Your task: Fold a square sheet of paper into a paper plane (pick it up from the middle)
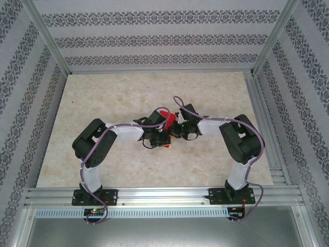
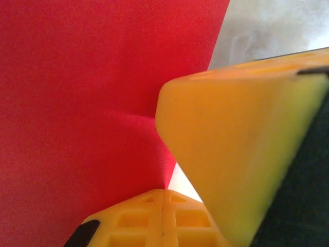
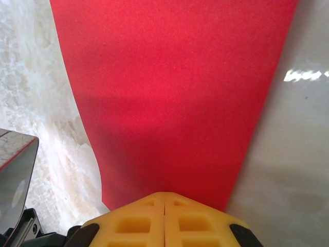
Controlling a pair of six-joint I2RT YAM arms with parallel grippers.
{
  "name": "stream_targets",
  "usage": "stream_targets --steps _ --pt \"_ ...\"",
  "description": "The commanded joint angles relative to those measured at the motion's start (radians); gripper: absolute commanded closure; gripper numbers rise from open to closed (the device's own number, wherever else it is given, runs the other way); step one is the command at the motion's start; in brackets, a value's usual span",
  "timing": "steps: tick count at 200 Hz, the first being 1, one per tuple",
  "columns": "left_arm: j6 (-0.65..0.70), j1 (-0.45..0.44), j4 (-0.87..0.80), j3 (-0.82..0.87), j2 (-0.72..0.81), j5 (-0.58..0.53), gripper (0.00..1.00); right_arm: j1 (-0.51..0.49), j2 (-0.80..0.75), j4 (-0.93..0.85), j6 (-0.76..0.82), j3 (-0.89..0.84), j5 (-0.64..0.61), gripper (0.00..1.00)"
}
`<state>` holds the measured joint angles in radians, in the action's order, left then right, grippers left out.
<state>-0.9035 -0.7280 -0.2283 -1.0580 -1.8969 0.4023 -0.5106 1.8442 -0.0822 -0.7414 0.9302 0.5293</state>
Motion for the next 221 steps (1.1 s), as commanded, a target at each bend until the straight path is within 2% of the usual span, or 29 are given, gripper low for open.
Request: stream_targets --steps 1,52,221 --pt "-0.003 -0.01 -0.027 0.033 -0.023 -0.043 0.95 0.003 0.032 -0.011 0.02 0.011 -0.01 0.93" --pt "0.0 -0.011 -0.044 0.061 -0.01 -0.036 0.95 0.051 0.086 -0.042 0.073 0.051 -0.06 0.93" --pt "-0.003 -0.026 -0.065 0.072 -0.029 -0.035 0.95 0.184 0.201 -0.056 0.166 0.248 -0.075 0.92"
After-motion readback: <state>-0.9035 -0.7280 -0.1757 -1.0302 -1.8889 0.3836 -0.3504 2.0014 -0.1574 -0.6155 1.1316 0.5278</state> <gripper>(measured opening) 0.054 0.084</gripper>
